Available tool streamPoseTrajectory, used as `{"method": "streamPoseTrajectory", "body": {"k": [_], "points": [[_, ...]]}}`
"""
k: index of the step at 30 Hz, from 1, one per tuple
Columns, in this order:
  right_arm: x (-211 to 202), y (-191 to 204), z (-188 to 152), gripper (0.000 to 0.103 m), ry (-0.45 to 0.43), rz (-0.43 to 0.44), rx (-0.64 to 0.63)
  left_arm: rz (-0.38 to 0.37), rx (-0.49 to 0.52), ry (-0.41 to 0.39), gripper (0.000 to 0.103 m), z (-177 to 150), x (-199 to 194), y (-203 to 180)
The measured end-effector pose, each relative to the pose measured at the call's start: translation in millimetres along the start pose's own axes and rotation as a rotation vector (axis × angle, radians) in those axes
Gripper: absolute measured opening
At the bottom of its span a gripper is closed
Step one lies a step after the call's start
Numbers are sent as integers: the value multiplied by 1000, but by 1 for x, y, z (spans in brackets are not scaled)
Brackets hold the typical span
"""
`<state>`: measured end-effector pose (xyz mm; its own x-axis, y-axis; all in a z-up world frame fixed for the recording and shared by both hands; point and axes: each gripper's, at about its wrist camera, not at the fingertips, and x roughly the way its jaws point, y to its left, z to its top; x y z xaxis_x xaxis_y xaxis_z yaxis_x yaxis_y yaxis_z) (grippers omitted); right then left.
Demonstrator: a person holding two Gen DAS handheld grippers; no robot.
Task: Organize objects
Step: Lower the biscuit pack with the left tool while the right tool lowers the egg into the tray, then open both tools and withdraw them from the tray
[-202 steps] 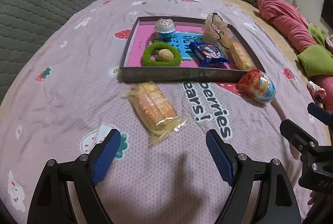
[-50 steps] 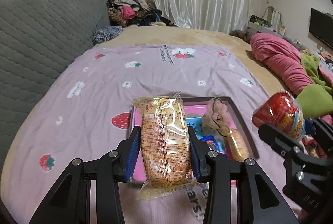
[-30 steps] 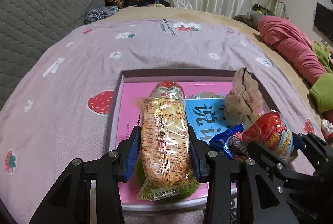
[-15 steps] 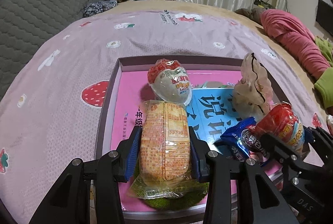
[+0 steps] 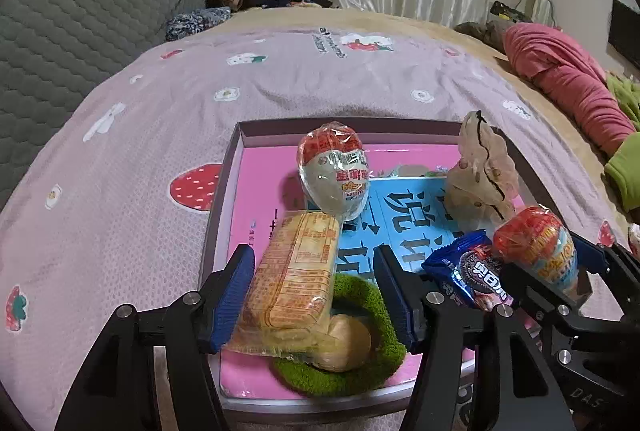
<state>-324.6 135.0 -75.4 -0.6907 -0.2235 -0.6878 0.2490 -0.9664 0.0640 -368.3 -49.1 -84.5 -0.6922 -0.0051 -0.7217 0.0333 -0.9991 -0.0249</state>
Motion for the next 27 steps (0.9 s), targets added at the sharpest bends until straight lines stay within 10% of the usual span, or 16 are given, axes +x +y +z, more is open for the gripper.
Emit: {"method": "streamPoseTrajectory", "body": {"k": [27], "points": [[-106,14,22,100,-122,-38,-11,37,-53,-121,85,8,-121,14]]}}
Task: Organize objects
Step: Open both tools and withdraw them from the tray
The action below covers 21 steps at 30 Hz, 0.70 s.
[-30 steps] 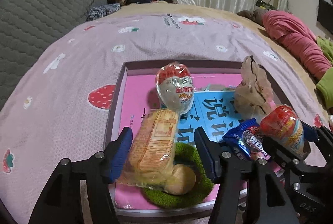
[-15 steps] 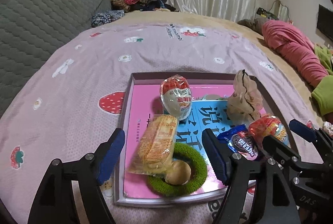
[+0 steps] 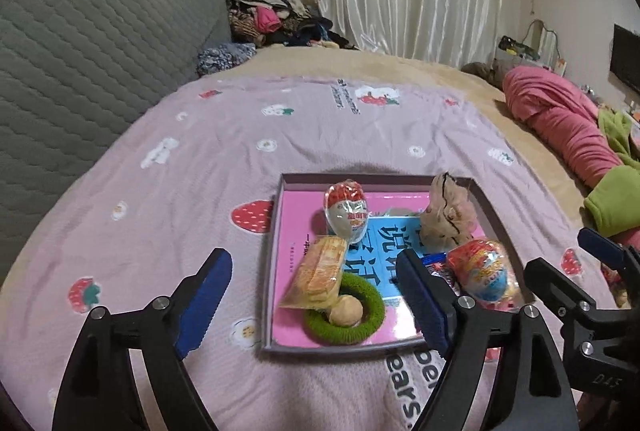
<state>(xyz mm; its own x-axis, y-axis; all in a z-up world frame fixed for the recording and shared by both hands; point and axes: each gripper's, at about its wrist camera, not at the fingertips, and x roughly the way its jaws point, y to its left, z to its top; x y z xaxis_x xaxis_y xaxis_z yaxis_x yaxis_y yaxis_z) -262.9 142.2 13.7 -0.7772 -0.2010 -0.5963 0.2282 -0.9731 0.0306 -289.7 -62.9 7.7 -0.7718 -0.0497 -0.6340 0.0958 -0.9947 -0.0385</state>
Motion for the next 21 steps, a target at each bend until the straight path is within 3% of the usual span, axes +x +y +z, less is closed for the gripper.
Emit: {"method": "streamPoseTrajectory", "body": {"k": [12,21], "points": [[-96,16,16,102,-92,-18,-33,23,-6,-92,86,8,-113,4],[-146,20,11,102,-125,-17,-34,50,4,-118,86,-3,-169,5]]}}
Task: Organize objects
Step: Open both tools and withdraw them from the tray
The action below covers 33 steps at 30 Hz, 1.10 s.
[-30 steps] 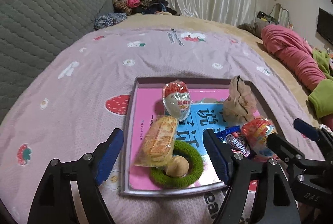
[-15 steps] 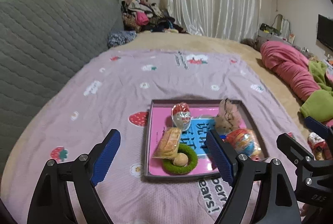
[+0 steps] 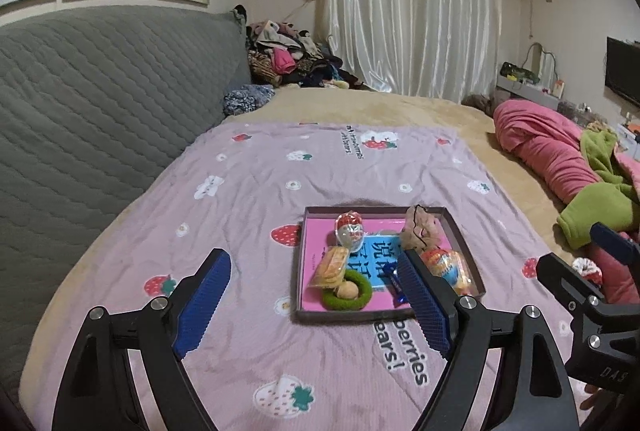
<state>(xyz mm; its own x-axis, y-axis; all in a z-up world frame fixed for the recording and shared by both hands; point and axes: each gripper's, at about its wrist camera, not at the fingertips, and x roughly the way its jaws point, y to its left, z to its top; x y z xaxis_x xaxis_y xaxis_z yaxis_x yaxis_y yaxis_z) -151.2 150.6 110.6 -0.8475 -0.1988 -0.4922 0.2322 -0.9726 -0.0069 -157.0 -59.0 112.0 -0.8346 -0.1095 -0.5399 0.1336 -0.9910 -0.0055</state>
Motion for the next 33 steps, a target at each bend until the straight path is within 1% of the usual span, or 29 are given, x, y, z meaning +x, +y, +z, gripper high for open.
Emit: {"method": "streamPoseTrajectory", "body": {"k": [10,14,20,26,29,31,33], "points": [[-32,7,-9,102,0,-8,-17,6,18,8,86,-17,-36,-7],[-45,6,-12,102,-6,-11,-17,19,30,-8,86,-23,-51,-13],[-64,2,-21,102,0,-9,-18,31,25,4,86,-35,-71,-13],[-79,1,-34,102,-2,-11,-15,22,31,24,86,-46,-81,-16],[-86,0,-41,102,-1,-11,-12,24,27,31,86,-56,-83,-16],[-88,-2,-47,102,8,-7,-2,7,26,32,86,-63,-85,-17],[-91,-4,-53,102,8,-4,6,6,26,35,86,-69,-85,-17]]}}
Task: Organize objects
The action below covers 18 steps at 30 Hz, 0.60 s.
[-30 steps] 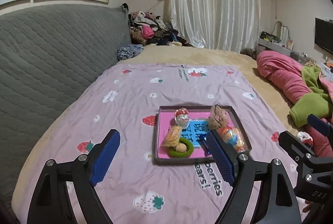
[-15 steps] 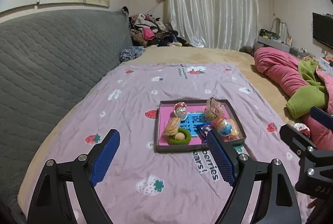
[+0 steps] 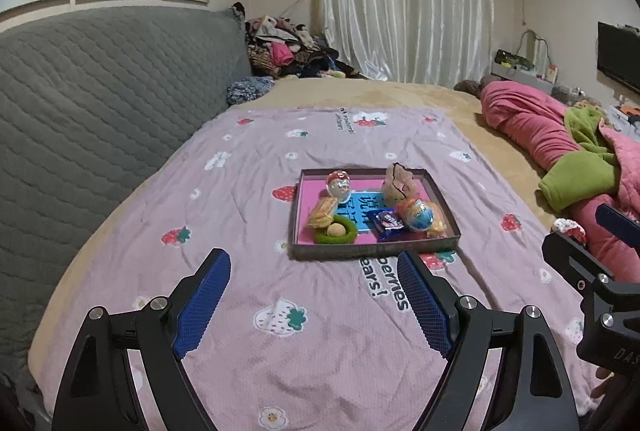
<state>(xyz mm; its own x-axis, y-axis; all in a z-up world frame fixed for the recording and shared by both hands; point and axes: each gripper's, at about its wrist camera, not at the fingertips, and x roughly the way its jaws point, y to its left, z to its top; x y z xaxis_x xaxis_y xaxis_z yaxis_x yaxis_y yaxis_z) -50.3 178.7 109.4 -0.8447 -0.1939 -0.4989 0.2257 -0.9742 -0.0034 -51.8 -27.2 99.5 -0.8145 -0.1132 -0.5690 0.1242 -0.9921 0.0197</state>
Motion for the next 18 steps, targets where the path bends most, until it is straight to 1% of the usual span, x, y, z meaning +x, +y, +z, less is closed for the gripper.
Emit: {"method": "streamPoseTrajectory", "body": {"k": [5,12,18], "points": [[0,-3,-14,102,9,0,18,-6,7,39,86,-17,10,-3],[4,-8,-35,102,11,6,33,-22,15,53,86,-38,20,-6],[13,-13,-52,102,35,11,39,-30,24,67,86,-53,31,-9]]}}
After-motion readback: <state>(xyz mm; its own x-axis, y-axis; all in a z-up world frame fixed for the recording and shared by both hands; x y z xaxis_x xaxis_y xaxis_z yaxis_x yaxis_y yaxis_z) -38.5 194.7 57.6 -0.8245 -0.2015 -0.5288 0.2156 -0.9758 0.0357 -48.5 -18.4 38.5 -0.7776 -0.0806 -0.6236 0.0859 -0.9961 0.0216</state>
